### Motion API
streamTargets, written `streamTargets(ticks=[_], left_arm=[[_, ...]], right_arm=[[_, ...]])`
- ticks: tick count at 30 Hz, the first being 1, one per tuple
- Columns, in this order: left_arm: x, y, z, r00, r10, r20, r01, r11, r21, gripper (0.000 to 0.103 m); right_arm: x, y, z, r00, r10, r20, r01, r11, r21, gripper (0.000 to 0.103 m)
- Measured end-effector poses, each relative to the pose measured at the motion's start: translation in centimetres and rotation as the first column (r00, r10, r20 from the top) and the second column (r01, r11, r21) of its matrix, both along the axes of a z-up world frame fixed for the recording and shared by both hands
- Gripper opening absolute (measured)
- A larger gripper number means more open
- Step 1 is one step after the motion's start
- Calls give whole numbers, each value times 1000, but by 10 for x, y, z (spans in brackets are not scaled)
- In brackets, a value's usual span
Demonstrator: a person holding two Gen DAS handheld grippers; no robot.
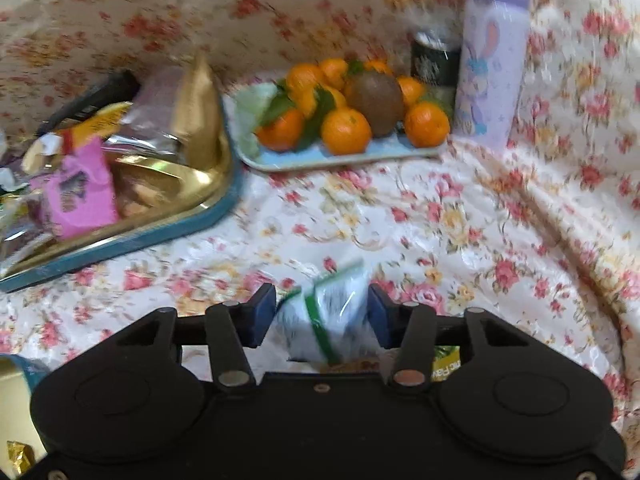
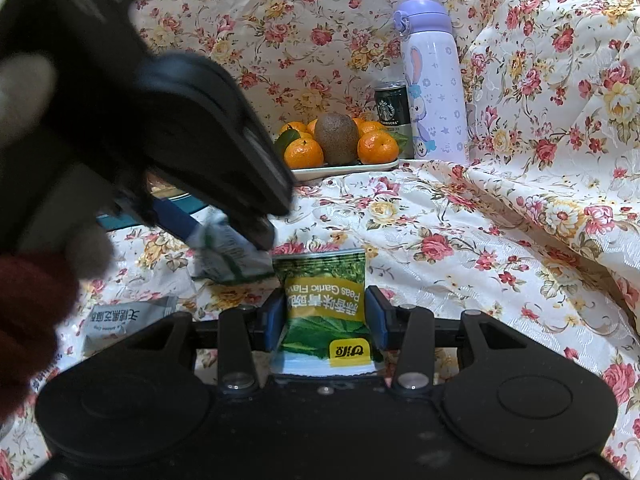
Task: Organize snacks
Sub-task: 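Close the left gripper on the green-white packet and lift it, then carry the green-white packet and pea garlic packet over the gold tray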
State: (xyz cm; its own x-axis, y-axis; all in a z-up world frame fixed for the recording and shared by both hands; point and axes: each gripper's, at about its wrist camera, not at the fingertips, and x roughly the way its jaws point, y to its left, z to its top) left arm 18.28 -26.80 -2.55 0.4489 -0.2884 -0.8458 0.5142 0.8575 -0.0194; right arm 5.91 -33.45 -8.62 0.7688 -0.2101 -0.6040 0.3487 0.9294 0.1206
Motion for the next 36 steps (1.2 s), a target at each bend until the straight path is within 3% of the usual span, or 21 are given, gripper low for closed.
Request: streamTargets(ticks=[1, 2, 8, 12, 15, 18, 24, 36], left_arm=[[-1, 6, 5, 1000, 11, 4, -11, 1000, -12, 25], [-1, 13, 11, 1000, 17, 4, -17, 1000, -12, 11], [-1, 46, 18, 999, 51, -3, -51, 998, -23, 16], [5, 53, 10, 996, 70, -63, -73, 996, -54, 36], [10, 55, 6, 986, 86, -145, -107, 984, -141, 38], [12, 50, 2, 982, 97, -164, -124, 979, -159, 49], [10, 33, -14, 980, 65, -189, -92, 986, -140, 53], [4, 13, -21, 987, 34, -159, -50, 994, -100, 55]], right_arm=[[0, 0, 0, 1000, 0, 0, 0, 1000, 0, 45], [0, 0, 0, 1000, 0, 0, 0, 1000, 0, 45], [0, 1, 0, 1000, 1, -1, -1, 1000, -1, 46], [0, 2, -1, 1000, 2, -3, -2, 1000, -5, 46], [0, 2, -1, 1000, 2, -3, -2, 1000, -5, 46], [1, 1, 0, 1000, 3, -2, -3, 1000, -2, 46], [1, -1, -1, 1000, 2, 0, -2, 1000, 2, 46], [2, 0, -1, 1000, 2, 1, -2, 1000, 3, 47]])
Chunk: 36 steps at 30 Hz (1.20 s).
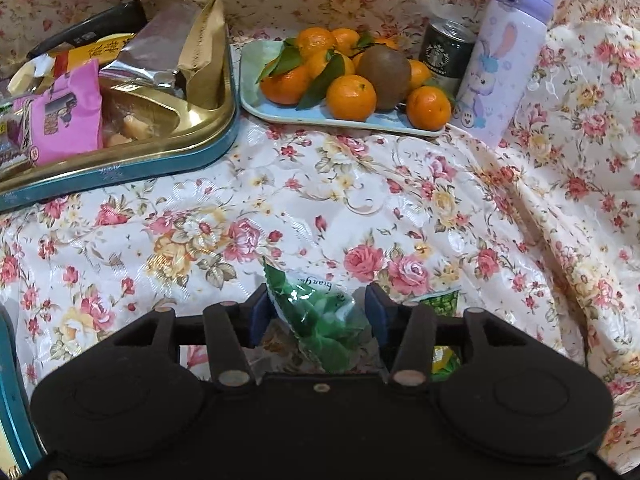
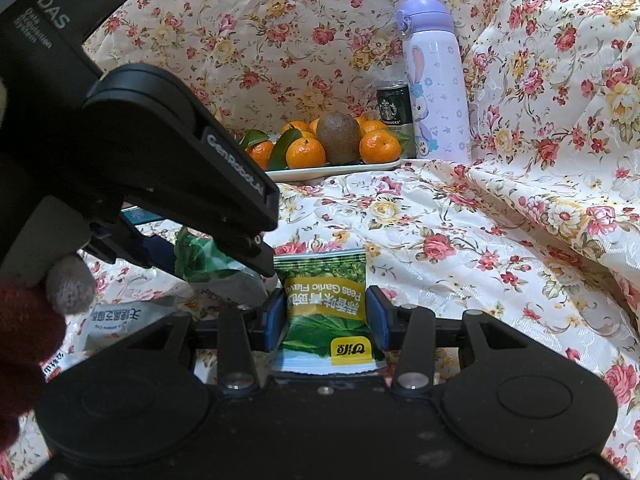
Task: Organize snacks
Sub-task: 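Carry the green-white packet and pea garlic packet over the gold tray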
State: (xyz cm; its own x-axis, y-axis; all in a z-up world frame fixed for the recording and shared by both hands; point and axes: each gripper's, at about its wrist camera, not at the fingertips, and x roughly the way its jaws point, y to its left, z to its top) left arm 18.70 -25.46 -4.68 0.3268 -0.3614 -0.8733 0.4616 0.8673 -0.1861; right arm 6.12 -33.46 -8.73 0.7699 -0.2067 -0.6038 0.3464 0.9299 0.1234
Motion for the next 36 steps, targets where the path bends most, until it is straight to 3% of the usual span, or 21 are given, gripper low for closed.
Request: streamTargets(ticks=[11, 17, 18, 28, 36], left_arm=[[-2, -8, -1, 1000, -3, 28, 2, 1000, 25, 54], [1, 5, 2, 1000, 3, -31, -5, 997, -75, 47], [1, 7, 3, 999, 9, -31, -12, 997, -79, 39], [1, 23, 15, 999, 37, -14, -38, 993, -112, 39], [-4, 55, 40, 995, 90, 36, -84, 988, -131, 39]], right_arm=[[3, 3, 0, 1000, 4, -5, -4, 1000, -5, 48], [-2, 0, 0, 999, -22, 32, 21, 999, 24, 39], [-2, 0, 0, 999, -22, 35, 21, 999, 26, 39], [-8, 2, 3, 996, -32, 81, 30, 999, 24, 38], [-8, 4, 3, 998, -24, 65, 22, 999, 28, 38]])
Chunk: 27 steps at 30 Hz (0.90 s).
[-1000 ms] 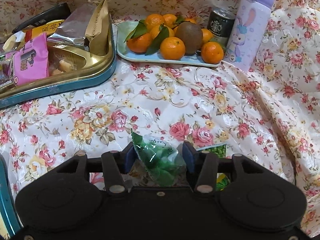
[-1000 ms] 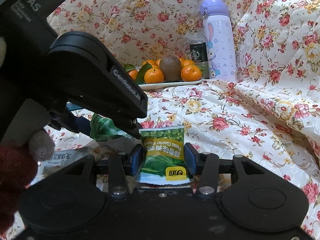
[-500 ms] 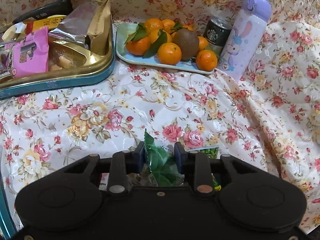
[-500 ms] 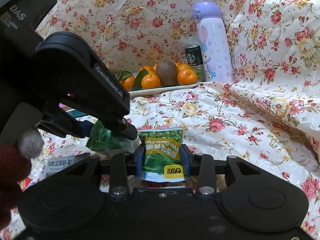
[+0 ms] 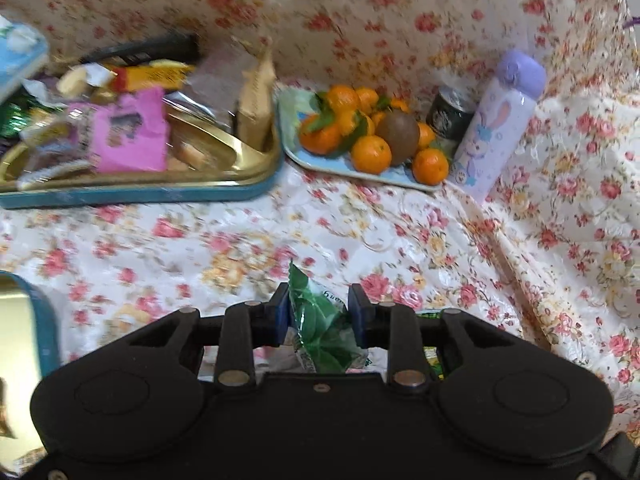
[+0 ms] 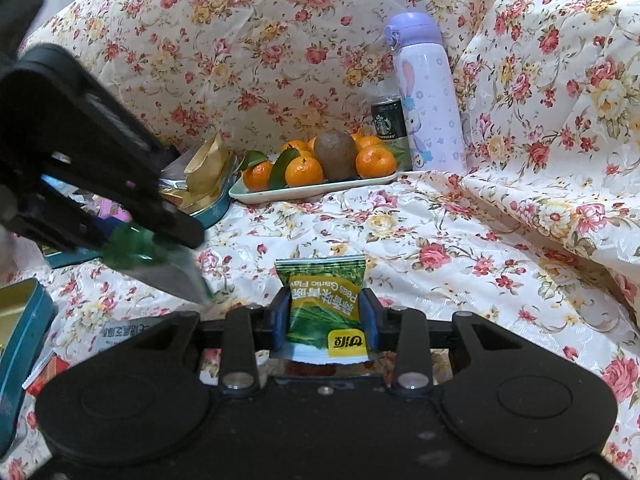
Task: Organize snacks
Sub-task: 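Carry the green-white packet and pea garlic packet over the gold tray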
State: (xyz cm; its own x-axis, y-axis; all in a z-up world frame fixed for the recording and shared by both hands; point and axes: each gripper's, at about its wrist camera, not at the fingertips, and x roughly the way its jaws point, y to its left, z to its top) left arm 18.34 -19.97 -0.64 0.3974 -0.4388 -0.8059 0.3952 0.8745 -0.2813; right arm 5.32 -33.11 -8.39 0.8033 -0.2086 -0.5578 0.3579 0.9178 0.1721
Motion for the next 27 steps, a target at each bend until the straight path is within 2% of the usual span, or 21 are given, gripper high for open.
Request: streamTargets(ticks=[8, 16, 27], left_arm=[[-14, 51, 21, 996, 61, 71, -63, 997, 33, 39], [-34, 125, 34, 981, 146, 127, -153, 987, 46, 39], [-49, 208, 40, 958, 255, 133, -260, 965, 20, 39]], right_arm=[[6, -4, -2, 1000, -1, -25, 1, 1000, 13, 38], [10, -3, -3, 999, 4, -43, -4, 1000, 1, 38], [13, 18, 5, 994, 39, -99, -49, 993, -104, 38]])
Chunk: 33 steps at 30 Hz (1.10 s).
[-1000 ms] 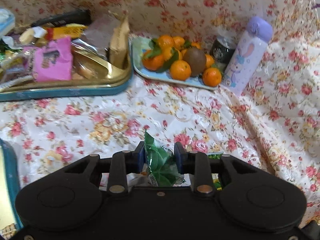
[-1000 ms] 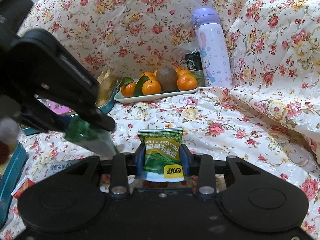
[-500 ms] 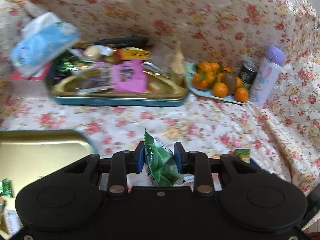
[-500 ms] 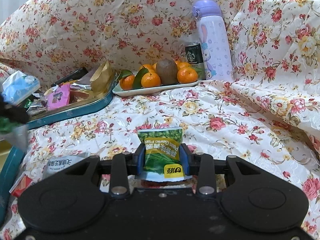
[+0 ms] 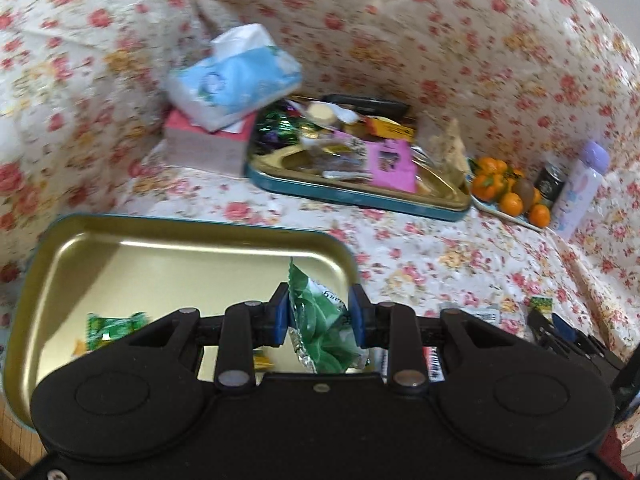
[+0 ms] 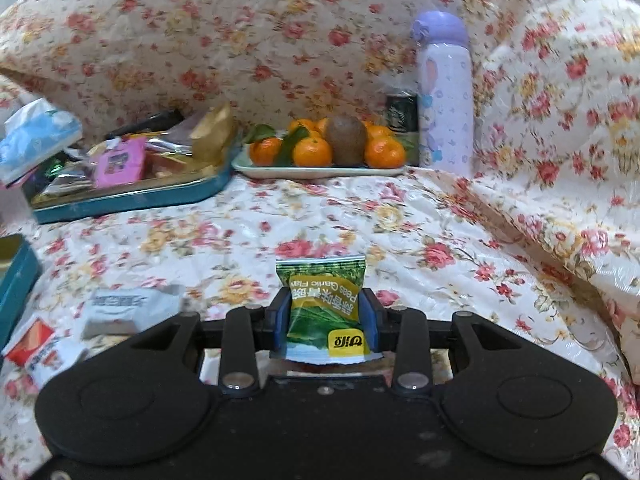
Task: Organize snacks
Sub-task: 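Carry the green-white packet and pea garlic packet over the gold tray, then open the left gripper over the gold tray while the right gripper releases its packet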
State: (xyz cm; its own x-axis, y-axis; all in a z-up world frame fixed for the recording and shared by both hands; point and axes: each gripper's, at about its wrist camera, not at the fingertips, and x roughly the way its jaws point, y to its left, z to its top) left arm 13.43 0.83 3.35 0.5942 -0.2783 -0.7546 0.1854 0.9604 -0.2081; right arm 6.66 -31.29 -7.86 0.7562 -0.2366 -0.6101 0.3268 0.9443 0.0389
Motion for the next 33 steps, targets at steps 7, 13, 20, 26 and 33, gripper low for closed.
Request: streamTargets(ticks=[7, 13, 20, 26, 33], left_arm=[[2, 37, 0, 997, 73, 6, -73, 997, -14, 39], [3, 64, -2, 992, 125, 8, -125, 992, -1, 39], [11, 82, -7, 986, 167, 4, -167, 986, 4, 39], [36, 84, -12, 979, 201, 28, -203, 977, 59, 39], [60, 86, -26, 972, 231, 37, -234, 965, 118, 39]], right_arm=[[-16, 38, 30, 991, 118, 69, -120, 992, 34, 38], [-21, 92, 63, 951, 278, 134, -293, 950, 109, 38], [-5, 159, 80, 886, 440, 148, -464, 851, 247, 38], [15, 208, 80, 854, 508, 107, -519, 823, 232, 38], [44, 242, 78, 843, 537, 27, -533, 828, 176, 38]])
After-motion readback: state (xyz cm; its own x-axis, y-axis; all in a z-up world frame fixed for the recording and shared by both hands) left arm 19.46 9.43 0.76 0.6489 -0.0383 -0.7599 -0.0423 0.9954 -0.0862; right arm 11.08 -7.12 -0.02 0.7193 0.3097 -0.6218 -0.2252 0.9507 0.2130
